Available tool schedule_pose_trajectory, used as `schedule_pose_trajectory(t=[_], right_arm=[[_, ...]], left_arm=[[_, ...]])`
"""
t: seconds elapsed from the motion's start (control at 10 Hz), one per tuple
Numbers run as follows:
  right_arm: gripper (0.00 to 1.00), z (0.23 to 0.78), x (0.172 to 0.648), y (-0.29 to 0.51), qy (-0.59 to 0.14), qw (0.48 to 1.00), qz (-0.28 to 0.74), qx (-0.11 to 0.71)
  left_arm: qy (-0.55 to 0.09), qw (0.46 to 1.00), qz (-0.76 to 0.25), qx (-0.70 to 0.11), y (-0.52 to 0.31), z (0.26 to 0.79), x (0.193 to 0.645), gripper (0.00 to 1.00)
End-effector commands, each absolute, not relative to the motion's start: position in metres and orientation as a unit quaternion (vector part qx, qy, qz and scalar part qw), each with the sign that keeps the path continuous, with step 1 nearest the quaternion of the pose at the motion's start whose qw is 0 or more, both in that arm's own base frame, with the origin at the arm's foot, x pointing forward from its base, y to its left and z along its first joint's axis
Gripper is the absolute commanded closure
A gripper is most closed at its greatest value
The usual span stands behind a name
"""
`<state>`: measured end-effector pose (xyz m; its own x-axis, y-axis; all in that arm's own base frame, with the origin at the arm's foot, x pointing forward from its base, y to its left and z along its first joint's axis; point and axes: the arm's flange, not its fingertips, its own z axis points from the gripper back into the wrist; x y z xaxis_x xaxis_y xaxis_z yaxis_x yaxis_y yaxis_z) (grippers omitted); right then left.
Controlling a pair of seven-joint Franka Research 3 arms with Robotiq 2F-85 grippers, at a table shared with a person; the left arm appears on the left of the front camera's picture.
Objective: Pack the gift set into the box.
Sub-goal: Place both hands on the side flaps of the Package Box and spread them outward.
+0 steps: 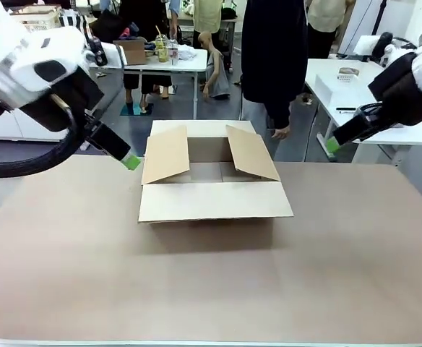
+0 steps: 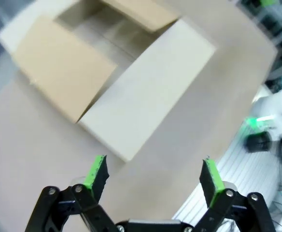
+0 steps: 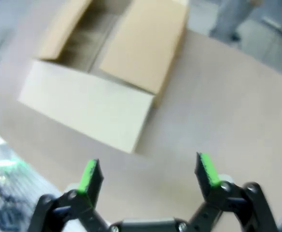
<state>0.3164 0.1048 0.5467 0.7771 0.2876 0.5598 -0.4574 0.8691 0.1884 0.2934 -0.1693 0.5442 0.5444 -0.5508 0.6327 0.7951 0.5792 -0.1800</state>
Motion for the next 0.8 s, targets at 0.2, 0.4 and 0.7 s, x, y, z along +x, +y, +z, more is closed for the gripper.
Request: schedule_pose_trajectory(t=[0.2,0.4,0.7], right_arm=[[0.00,0.562,0.345,0.076,-0.171,0.802,-0.021,0.573],[0.00,0.551,0.356,0.069,-0.151,0.770,-0.068,0.616],[0.00,0.557,0.348,0.064,-0.152,0.801,-0.025,0.579]], left_arm=[[-0.277,0.692,-0.356,-0.564,-0.114,0.531,0.307,0.00],[-0.279,0.694,-0.323,-0.579,-0.103,0.524,0.312,0.00],[-0.295,0.675,-0.316,-0.598,-0.093,0.540,0.321,0.00]])
